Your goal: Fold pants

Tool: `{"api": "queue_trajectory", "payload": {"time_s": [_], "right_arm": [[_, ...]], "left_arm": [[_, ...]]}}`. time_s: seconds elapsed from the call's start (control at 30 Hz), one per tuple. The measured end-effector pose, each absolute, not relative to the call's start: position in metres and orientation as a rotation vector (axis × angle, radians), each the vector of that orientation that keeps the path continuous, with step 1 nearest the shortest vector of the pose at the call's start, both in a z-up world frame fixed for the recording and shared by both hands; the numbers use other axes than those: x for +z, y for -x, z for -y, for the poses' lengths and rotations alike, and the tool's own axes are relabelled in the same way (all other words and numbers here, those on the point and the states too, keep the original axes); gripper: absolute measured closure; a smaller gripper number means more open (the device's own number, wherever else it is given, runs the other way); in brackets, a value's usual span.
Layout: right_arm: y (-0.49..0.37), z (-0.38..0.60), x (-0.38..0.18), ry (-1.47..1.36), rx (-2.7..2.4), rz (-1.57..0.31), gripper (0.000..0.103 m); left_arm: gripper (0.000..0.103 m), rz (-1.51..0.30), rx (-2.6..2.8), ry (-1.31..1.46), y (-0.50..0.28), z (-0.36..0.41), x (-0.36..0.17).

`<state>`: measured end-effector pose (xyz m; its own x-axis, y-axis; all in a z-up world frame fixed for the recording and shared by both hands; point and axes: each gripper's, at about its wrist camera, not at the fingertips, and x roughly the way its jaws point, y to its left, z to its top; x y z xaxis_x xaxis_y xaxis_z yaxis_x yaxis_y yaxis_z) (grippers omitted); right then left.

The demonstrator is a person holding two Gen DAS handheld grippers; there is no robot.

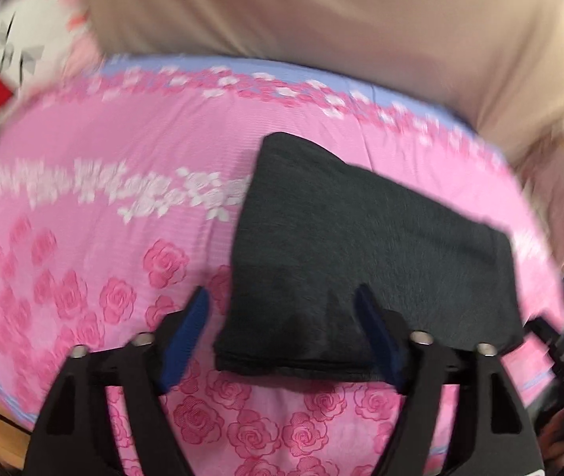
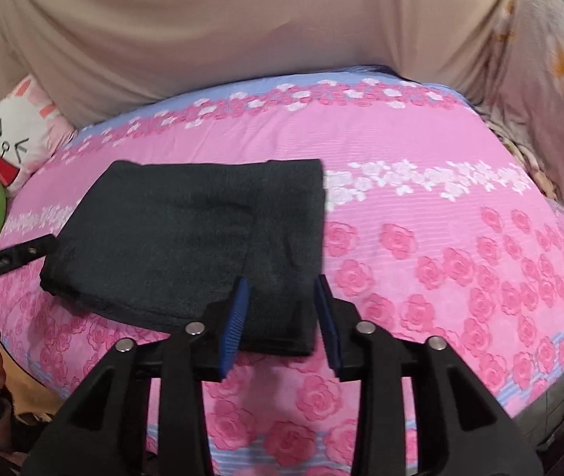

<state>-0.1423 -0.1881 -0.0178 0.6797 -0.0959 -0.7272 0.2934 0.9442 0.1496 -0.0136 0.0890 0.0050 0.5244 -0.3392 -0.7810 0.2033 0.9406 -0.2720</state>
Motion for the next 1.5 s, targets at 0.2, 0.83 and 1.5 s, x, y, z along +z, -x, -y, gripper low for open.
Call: {"api": "queue_trajectory", "payload": {"time_s": [0.2,0.83,1.5], "right_arm": [[0.141,0.228,-0.050,-0.585,-0.108,-0.829,0.047],[0.170,0.185,-0.054,-0.554,-0.013,-0.910,0.058],[0.161,0.171,-0.040,-0.583,0.024,-0.757,0.074]], "left_arm": [[0.019,-1.119,-0.363,0.331,-0.020,-0.105,-0.031],[0.070,-1.174,-0.418,0.182,0.045,-0.105,-0.010],[0.091,-0.946,-0.366,0.034,0.053,-0.071,0.006]]}}
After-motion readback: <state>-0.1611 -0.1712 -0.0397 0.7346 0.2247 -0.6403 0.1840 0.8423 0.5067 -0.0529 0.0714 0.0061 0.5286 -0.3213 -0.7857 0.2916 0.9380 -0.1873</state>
